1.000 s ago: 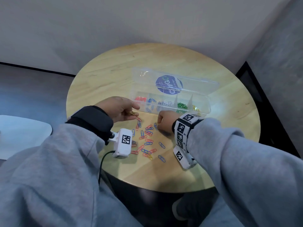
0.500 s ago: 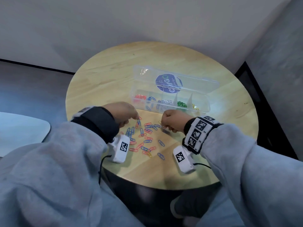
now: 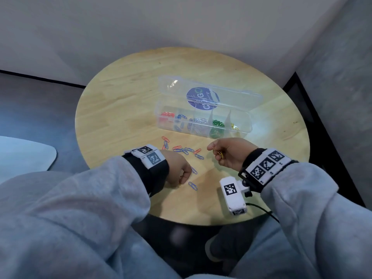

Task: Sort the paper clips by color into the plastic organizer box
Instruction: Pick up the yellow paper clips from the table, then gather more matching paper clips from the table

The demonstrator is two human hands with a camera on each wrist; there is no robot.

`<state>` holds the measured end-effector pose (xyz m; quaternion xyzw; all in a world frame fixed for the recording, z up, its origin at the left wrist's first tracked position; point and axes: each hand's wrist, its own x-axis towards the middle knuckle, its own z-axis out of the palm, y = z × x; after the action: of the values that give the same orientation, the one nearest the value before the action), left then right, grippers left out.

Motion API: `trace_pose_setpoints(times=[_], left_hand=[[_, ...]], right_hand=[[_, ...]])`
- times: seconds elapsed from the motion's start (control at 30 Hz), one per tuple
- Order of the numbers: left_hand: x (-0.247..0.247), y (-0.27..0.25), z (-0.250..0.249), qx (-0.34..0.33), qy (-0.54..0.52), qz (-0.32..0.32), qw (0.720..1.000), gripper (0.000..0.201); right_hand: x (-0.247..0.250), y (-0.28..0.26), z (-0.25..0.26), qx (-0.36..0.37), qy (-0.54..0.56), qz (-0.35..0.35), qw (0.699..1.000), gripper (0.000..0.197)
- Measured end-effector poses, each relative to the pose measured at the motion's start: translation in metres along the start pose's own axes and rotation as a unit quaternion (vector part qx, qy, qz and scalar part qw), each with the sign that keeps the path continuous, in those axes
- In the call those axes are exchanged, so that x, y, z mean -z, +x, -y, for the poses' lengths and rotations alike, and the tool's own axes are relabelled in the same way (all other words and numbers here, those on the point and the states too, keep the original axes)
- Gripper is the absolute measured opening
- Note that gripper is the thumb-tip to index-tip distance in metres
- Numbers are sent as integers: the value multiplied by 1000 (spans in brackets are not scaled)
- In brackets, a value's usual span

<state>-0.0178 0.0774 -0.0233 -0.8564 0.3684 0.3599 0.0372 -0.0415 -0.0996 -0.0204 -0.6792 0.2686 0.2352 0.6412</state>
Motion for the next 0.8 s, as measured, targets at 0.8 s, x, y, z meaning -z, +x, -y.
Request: trace_pose_setpoints(times=[0.8], left_hand=[[28,-8,-1,-114,-502,-169,840,17]], right_hand=[[-30,-4,3,-53,199,183,961,46]])
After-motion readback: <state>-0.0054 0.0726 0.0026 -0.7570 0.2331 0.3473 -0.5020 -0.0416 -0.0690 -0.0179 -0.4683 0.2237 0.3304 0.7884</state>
